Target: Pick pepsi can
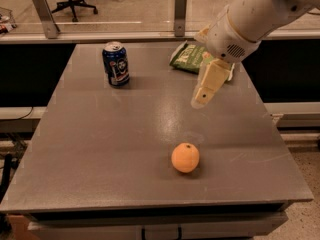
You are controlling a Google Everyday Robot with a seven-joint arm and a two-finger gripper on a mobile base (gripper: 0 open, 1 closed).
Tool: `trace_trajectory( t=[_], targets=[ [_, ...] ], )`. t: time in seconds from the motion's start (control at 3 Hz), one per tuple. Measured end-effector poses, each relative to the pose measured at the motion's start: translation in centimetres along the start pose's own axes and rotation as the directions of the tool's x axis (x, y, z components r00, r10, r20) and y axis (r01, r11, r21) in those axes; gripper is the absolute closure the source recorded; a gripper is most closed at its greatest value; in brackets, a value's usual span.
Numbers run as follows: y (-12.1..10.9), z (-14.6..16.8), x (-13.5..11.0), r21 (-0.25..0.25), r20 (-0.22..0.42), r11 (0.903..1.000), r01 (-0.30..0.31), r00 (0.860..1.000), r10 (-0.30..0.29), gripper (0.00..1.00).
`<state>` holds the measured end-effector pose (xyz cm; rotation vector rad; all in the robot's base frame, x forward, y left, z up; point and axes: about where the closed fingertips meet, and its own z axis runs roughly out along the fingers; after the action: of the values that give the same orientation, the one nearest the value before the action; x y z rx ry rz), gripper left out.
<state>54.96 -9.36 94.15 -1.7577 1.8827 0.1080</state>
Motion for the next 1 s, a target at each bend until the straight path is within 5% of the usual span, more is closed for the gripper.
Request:
trace_trajectory(
  t=[0.33, 1.0],
  targets=[
    [-2.3, 4.3, -3.8, -0.010, 0.135, 0.9998, 0.020, 0.991, -0.018, 0.00],
    [-5.7, 10.9, -10.2, -0.050, 0.370, 0.9987, 0.008, 0.929, 0.011, 0.00]
  ],
)
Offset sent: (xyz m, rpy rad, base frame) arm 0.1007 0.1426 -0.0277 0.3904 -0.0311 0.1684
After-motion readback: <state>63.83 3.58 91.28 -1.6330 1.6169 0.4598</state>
